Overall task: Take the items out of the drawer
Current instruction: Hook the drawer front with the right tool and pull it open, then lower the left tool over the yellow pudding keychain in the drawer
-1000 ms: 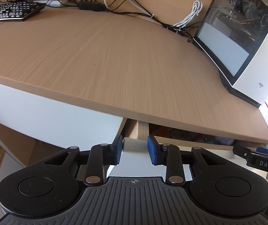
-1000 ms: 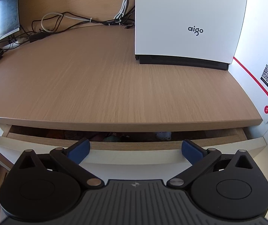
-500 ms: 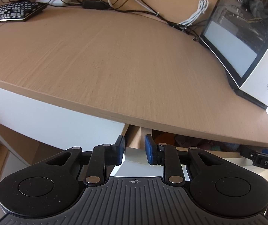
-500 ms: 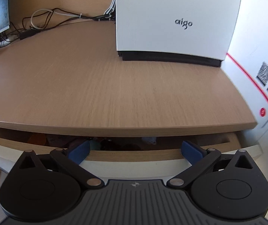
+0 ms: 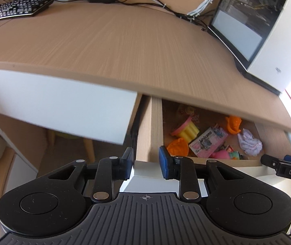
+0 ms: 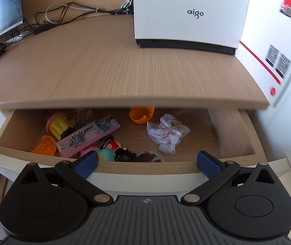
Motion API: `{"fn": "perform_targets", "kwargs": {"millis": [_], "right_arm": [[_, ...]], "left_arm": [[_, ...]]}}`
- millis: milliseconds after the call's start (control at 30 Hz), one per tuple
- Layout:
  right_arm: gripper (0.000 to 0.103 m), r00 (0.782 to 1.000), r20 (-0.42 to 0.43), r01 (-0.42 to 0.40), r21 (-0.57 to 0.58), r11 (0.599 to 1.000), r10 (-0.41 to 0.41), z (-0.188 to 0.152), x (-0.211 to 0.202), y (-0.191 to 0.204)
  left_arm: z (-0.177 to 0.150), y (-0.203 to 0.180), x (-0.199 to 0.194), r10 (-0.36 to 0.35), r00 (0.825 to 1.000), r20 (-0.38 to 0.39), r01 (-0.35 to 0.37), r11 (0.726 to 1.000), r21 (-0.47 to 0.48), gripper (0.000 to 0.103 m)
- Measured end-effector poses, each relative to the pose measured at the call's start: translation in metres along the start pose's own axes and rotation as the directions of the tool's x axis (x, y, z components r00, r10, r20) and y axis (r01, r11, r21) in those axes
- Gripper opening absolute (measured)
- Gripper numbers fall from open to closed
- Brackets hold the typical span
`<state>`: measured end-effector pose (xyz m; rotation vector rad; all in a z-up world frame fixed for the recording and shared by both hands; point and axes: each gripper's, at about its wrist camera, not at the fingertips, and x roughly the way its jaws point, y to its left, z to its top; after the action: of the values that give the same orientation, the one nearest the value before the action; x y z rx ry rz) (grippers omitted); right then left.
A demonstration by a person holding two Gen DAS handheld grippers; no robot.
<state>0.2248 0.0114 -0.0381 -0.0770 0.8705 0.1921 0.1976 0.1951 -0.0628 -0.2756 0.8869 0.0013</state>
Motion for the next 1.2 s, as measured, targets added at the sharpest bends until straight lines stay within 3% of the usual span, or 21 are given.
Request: {"fn": "perform_targets", "kwargs": {"millis": [433,567,667,733,800,867,967,1200], "right_arm": [[0.103,0.999,-0.033,0.013,0.010,1.000,-0.012,-0.056,-0.052,0.004],[0.103,0.996,-0.082,0.020,0.013,1.000,-0.019,-0.062,-0.062,0.006],[0.103,0.992,-0.125,0.007,0.000,1.000,-0.007,-0.062,-0.067,0.006],[0.103,0.991,-0.134,0.003,-0.009,1.000,-0.004,-0.062,-0.068,0.006],[0.103,0.990,-0.141,-0.004,-0.020,1.000,0.001,-0.061,-0.067,0.005],[0.102,0.987,-0.157,-0.017,-0.031,0.999,0.012,-0.058,-0.065,0.004],[0.094,0.988,-0.156,-0.021,-0.036,0.999,0.015,-0.043,-0.062,0.003],[0.094,0.998,-0.042,-0.049,-0.016,0.999,0.048,-0.007,-0.061,-0.015]], "left_arm": [[-0.045,0.006,-0.043,-0.030,0.996,-0.081,0.037,0.995,0.089,0.030],[-0.050,0.008,-0.049,-0.053,0.991,-0.121,0.068,0.990,0.122,0.027],[-0.048,-0.005,-0.064,-0.046,0.998,-0.041,0.054,0.976,0.212,0.026],[-0.040,-0.021,-0.071,-0.095,0.996,0.001,0.091,0.961,0.260,0.026],[-0.031,-0.035,-0.073,-0.158,0.987,-0.003,0.151,0.938,0.313,0.026],[-0.024,-0.053,-0.063,-0.182,0.982,-0.049,0.187,0.905,0.382,0.027],[-0.011,-0.080,-0.033,-0.100,0.986,-0.137,0.155,0.854,0.497,0.029],[0.009,-0.106,0.037,-0.009,0.964,-0.266,0.152,0.840,0.521,0.029]]}}
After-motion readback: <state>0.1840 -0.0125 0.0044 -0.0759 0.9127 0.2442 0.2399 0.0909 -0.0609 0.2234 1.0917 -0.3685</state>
